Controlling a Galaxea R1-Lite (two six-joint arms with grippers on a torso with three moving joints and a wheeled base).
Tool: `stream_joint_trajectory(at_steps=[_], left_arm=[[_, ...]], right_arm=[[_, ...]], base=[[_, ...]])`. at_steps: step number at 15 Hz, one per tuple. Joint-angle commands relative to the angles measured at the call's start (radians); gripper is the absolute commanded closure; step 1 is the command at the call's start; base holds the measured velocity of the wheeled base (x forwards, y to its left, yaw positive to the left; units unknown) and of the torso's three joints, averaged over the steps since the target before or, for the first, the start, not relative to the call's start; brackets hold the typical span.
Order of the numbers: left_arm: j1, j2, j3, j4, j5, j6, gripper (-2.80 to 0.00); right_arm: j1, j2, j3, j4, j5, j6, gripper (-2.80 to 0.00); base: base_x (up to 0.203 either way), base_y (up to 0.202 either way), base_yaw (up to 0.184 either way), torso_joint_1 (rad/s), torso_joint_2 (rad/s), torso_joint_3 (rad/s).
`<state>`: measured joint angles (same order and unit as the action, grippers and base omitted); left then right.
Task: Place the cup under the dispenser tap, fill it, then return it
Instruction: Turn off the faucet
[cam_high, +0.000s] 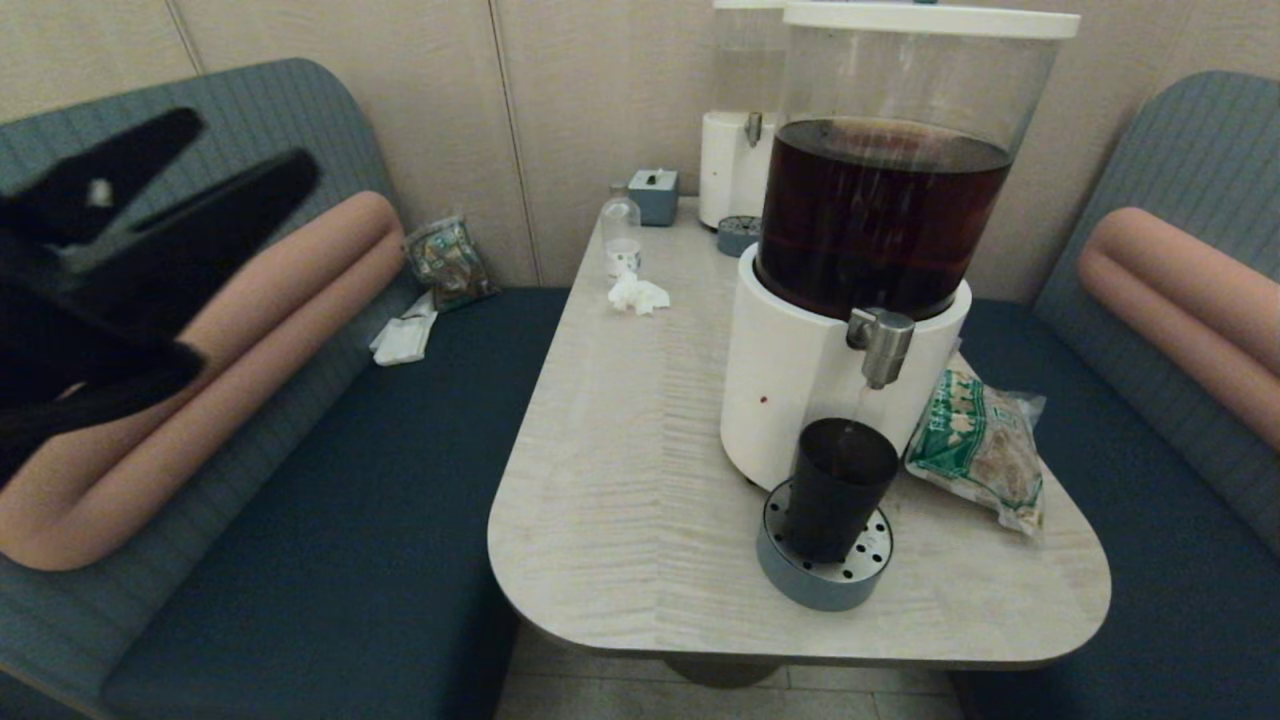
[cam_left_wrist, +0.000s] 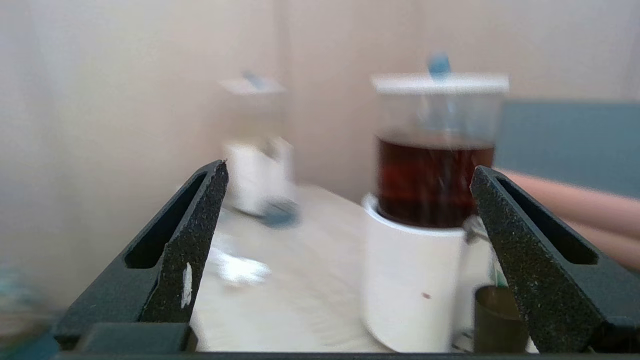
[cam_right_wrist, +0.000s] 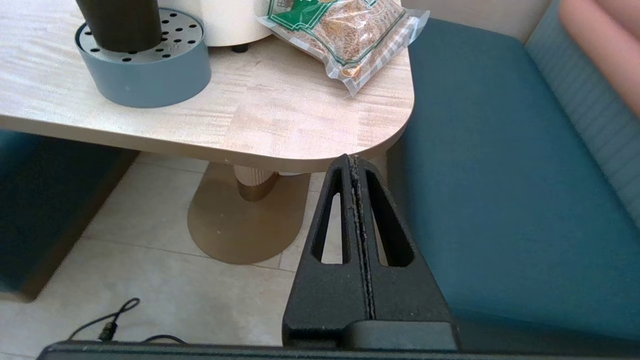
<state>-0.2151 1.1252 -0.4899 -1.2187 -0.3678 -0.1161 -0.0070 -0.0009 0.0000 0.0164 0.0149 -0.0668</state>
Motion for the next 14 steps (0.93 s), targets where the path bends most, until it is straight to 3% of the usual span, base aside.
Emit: stream_joint_trajectory(at_steps=[1,3,7,9,11,12,14], left_arm=[[0.091,-0.353,0.144,0.003,0.018,-0.013,-2.8],[0.13,-0.547,0.236,0.051,0.036,-0.024,-2.8],[0.194,-0.911,0.353,0.271,0.065,-0.043,-2.8],[0.22,-0.959,0.409,0.317,0.148,-0.061,-2.8],[0.219,-0.981,0.438,0.351,0.126,-0.091,-2.8],[0.219,-1.017,0.441,0.386,0.108,-0.136,-2.8],[0.219,-1.11,0.439,0.548,0.094,-0.166,-2.8]], right_arm=[[0.0,0.001,0.0,-0.002,-0.005,0.038,0.0],[-0.001,0.001,-0.002,-0.003,-0.012,0.064,0.0],[0.001,0.003,-0.055,0.008,-0.016,0.063,0.0],[0.001,0.026,-0.176,0.045,-0.025,0.067,0.0],[0.001,0.081,-0.295,0.082,-0.027,0.069,0.0],[0.0,0.142,-0.343,0.087,-0.027,0.07,0.0],[-0.004,0.298,-0.477,0.092,-0.027,0.07,0.0]], base=[[0.0,0.0,0.0,0.0,0.0,0.0],[0.0,0.0,0.0,0.0,0.0,0.0],[0.0,0.0,0.0,0.0,0.0,0.0],[0.0,0.0,0.0,0.0,0.0,0.0],[0.0,0.0,0.0,0.0,0.0,0.0],[0.0,0.0,0.0,0.0,0.0,0.0],[0.0,0.0,0.0,0.0,0.0,0.0]])
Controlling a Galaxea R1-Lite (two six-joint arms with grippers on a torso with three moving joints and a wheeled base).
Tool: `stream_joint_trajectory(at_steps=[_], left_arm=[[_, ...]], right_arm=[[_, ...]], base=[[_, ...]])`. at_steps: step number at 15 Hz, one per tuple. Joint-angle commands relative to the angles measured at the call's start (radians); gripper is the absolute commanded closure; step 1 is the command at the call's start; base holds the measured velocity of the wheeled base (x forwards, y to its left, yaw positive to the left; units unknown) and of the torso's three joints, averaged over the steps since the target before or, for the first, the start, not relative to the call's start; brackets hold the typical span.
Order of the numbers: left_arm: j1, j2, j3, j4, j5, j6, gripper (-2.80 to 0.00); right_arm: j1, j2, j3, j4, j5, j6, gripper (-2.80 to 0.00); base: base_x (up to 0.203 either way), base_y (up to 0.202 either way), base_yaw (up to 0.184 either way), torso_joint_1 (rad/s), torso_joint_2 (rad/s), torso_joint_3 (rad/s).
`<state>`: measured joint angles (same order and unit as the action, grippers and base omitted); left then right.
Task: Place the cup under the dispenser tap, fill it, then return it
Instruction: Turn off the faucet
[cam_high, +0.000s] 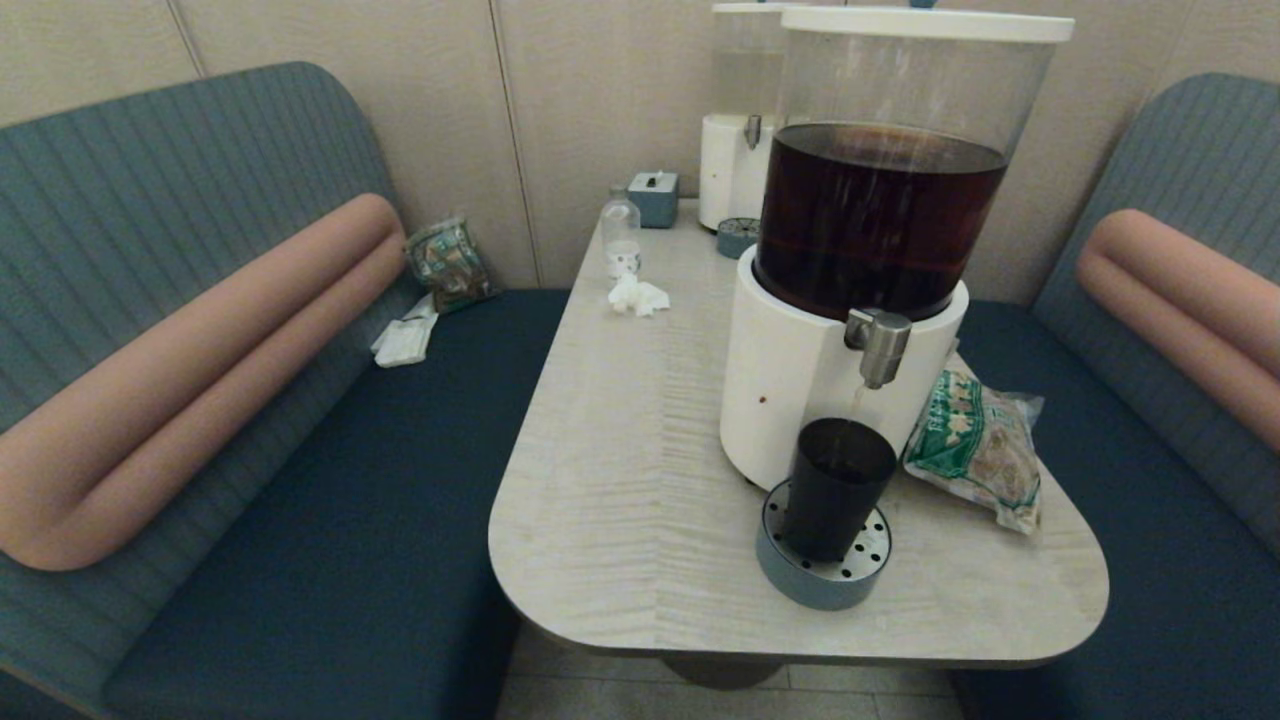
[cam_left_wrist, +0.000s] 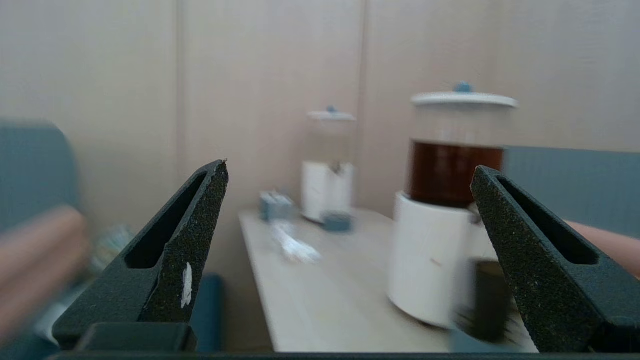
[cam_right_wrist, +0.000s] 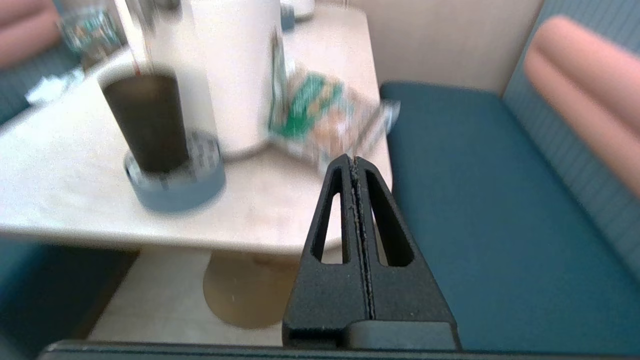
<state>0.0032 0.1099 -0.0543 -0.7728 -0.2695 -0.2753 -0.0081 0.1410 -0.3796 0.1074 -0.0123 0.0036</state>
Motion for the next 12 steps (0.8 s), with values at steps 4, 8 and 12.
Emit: stream_joint_trajectory(at_steps=[4,8,12], left_arm=[[0.001,-0.108,0.046,0.384,0.029,0.1,-2.8],[0.001,-0.109,0.053,0.629,0.136,0.317,-2.8],[0.001,-0.108,0.044,0.725,0.281,0.36,-2.8]], right_arm=[[0.0,0.533,-0.454,0.014,0.008,0.007,0.0],[0.023,0.871,-0.891,0.141,0.014,0.022,0.0],[0.113,1.122,-1.221,0.318,0.008,0.035,0.0]], base=[[0.0,0.0,0.0,0.0,0.0,0.0],[0.0,0.0,0.0,0.0,0.0,0.0],[0.0,0.0,0.0,0.0,0.0,0.0]])
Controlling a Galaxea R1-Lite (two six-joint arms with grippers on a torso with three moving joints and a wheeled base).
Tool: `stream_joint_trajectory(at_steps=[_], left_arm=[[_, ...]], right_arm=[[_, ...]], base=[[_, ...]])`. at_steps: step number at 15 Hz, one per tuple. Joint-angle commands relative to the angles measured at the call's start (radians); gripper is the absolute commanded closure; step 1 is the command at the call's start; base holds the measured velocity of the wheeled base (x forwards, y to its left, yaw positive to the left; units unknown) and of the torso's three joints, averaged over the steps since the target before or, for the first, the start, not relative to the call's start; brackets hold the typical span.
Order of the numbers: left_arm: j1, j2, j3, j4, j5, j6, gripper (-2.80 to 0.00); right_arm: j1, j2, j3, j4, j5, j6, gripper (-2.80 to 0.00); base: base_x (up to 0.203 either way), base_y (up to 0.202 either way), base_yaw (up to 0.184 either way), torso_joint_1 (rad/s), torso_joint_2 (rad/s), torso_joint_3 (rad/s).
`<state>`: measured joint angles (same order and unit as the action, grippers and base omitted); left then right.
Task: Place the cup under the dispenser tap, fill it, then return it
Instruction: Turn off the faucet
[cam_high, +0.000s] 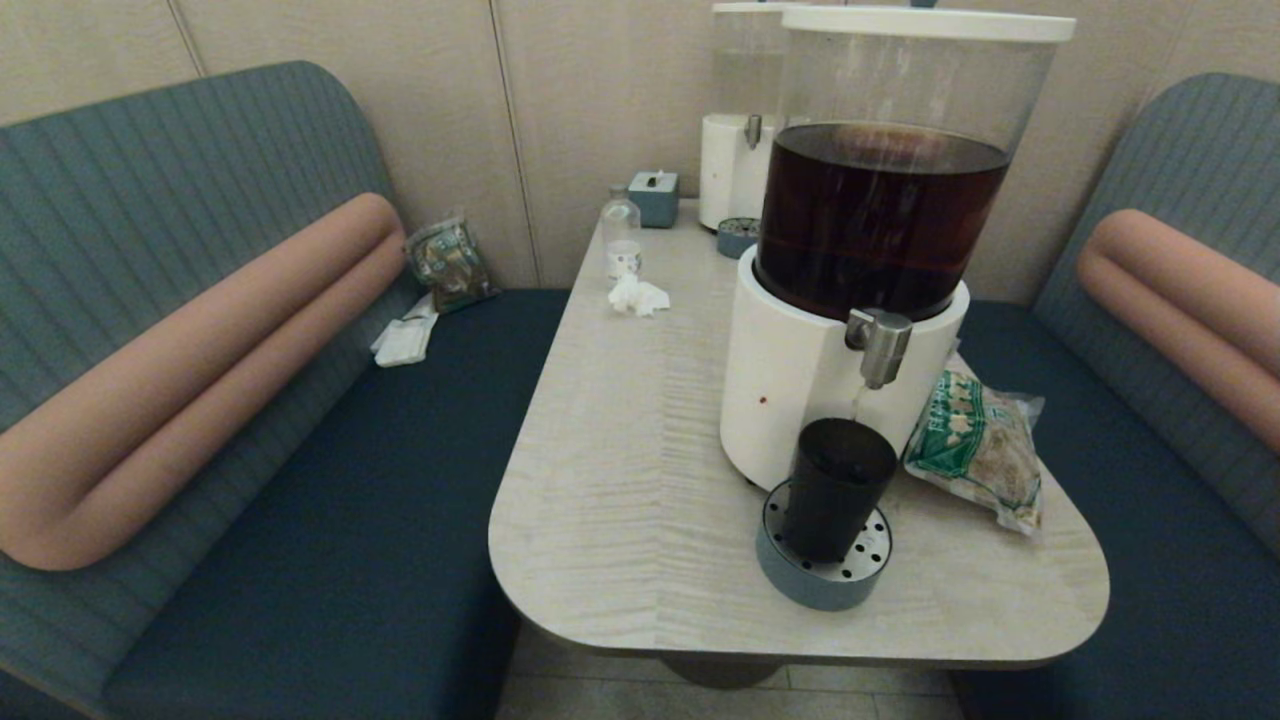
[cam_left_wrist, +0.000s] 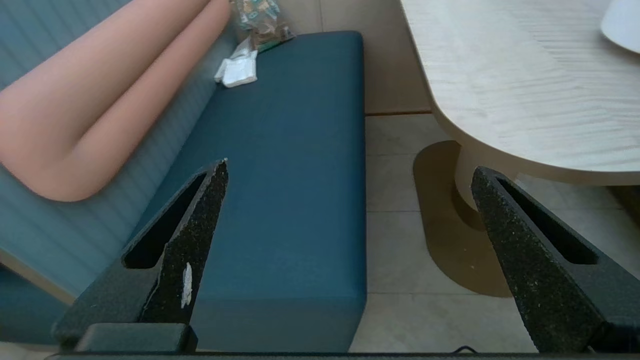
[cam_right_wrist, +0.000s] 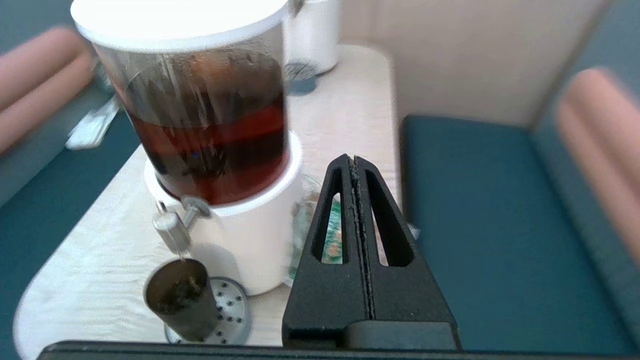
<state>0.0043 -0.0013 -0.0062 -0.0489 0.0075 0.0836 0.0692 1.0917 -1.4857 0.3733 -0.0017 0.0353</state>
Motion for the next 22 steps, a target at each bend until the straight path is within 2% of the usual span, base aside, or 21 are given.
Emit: stream_joint_trajectory(at_steps=[1,3,4,6,11,15,19,22], left_arm=[[0.0,0.003,-0.004,0.001,0.003,0.001,-2.8],[0.0,0.002,0.004,0.023,-0.024,-0.025,-2.8],[0.0,0.003,0.001,0.06,-0.037,-0.072,-2.8],[-0.001,0.003,0.003,0.049,-0.035,-0.085,-2.8],[0.0,0.003,0.005,0.046,-0.036,-0.089,-2.8],[-0.001,0.003,0.005,0.044,-0.037,-0.09,-2.8],[-0.001,0.003,0.005,0.044,-0.037,-0.087,-2.8],[-0.001,0.003,0.005,0.044,-0.037,-0.085,-2.8]], right_arm=[[0.066,0.231,-0.193,0.115,-0.005,0.016,0.0],[0.124,0.335,-0.338,0.277,-0.008,0.04,0.0],[0.155,0.385,-0.403,0.361,-0.01,0.06,0.0],[0.245,0.442,-0.447,0.438,-0.057,0.104,0.0],[0.408,0.475,-0.447,0.447,-0.198,0.119,0.0],[0.522,0.507,-0.444,0.449,-0.246,0.177,0.0],[0.596,0.548,-0.432,0.448,-0.297,0.182,0.0],[0.62,0.593,-0.427,0.446,-0.334,0.21,0.0]], base=[[0.0,0.0,0.0,0.0,0.0,0.0],[0.0,0.0,0.0,0.0,0.0,0.0],[0.0,0.0,0.0,0.0,0.0,0.0],[0.0,0.0,0.0,0.0,0.0,0.0],[0.0,0.0,0.0,0.0,0.0,0.0],[0.0,0.0,0.0,0.0,0.0,0.0],[0.0,0.0,0.0,0.0,0.0,0.0],[0.0,0.0,0.0,0.0,0.0,0.0]])
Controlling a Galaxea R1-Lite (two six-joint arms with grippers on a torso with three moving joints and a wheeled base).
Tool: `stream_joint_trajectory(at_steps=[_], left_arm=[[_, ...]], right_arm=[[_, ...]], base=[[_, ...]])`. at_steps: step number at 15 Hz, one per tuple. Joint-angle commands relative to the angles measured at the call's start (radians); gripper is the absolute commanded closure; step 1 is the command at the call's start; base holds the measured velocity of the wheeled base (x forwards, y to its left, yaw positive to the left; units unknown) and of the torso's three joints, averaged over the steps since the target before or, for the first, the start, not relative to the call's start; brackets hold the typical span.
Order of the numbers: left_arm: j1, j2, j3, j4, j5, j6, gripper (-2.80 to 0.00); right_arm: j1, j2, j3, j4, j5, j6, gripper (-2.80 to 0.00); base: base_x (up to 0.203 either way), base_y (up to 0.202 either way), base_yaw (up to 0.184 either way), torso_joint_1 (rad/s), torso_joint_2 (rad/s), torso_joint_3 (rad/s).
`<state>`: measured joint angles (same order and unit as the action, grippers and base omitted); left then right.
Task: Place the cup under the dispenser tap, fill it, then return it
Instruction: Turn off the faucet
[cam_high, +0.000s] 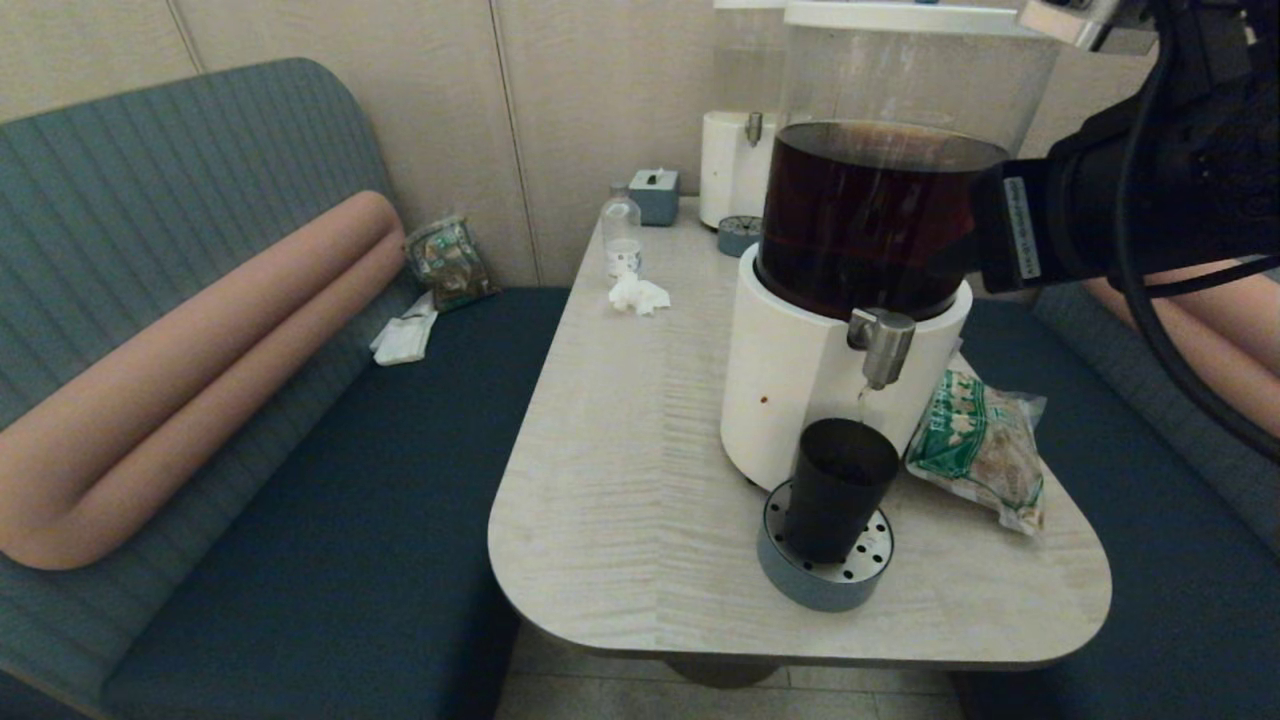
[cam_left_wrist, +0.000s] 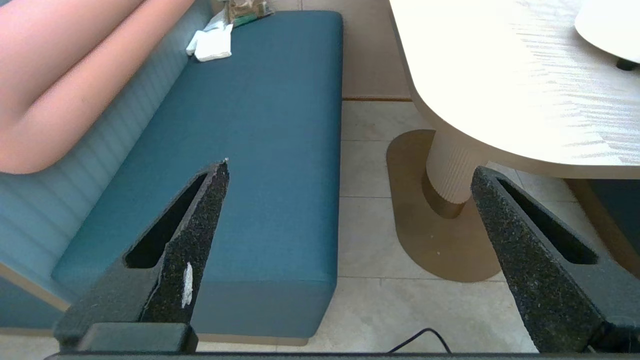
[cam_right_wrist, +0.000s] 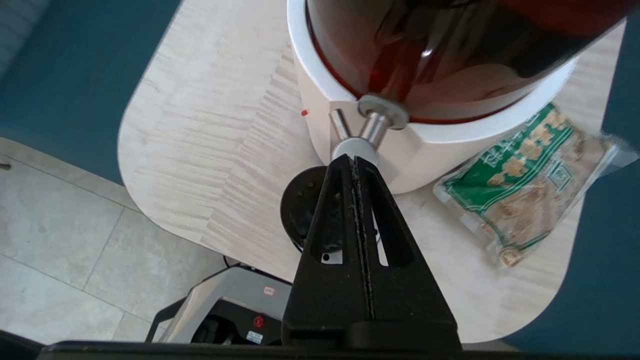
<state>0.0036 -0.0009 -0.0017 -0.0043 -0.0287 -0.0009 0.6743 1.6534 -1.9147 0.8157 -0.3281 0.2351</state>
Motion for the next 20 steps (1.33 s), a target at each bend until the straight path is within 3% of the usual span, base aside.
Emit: stream_joint_trajectory(at_steps=[1,15,20], left_arm=[[0.001,0.002,0.0,0.0,0.0,-0.001,-2.8],[0.0,0.002,0.0,0.001,0.0,0.002,-2.8],[0.0,0.002,0.001,0.001,0.0,0.005,-2.8]], right_arm=[[0.023,0.042,0.003,0.003,-0.018,0.014,0.0],[0.021,0.134,0.022,-0.065,-0.029,0.026,0.0],[0.006,0.14,0.04,-0.105,-0.08,0.025,0.0]], base=[[0.0,0.0,0.0,0.0,0.0,0.0],[0.0,0.0,0.0,0.0,0.0,0.0],[0.0,0.0,0.0,0.0,0.0,0.0]])
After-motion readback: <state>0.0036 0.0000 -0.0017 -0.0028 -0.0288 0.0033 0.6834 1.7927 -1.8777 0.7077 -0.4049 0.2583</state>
